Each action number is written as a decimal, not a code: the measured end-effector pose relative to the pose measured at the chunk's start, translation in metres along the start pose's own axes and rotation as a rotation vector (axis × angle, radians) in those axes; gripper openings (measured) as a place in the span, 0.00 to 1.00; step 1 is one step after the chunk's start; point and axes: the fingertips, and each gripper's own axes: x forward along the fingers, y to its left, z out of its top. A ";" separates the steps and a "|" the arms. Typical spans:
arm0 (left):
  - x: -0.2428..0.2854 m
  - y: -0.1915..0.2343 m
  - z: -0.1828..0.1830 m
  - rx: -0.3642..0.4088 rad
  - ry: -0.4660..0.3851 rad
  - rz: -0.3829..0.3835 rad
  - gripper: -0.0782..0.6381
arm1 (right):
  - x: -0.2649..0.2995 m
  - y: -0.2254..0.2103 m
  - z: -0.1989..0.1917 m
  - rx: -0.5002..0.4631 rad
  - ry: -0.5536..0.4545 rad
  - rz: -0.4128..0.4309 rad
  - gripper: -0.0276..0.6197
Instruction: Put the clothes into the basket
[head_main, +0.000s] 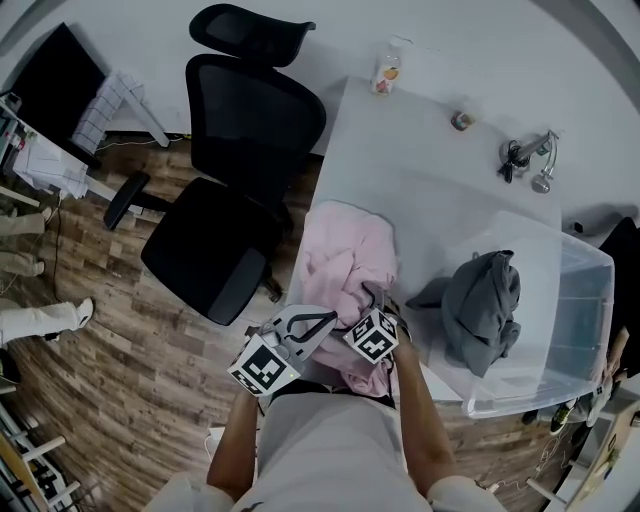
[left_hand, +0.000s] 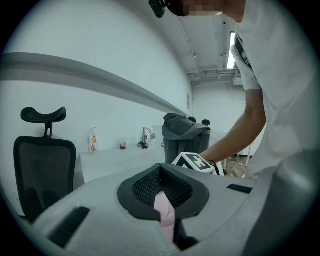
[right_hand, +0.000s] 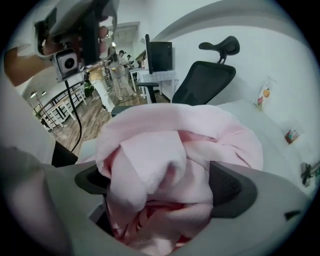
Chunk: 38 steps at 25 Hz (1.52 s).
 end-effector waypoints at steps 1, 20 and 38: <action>0.000 0.000 0.000 0.000 0.001 -0.001 0.11 | 0.005 0.000 -0.004 0.017 0.007 0.004 0.93; 0.002 0.000 -0.016 -0.025 0.032 -0.006 0.11 | 0.028 0.007 -0.016 0.084 0.017 0.063 0.80; 0.001 -0.003 -0.011 -0.010 0.038 0.004 0.11 | -0.024 0.011 0.014 0.314 -0.176 0.149 0.40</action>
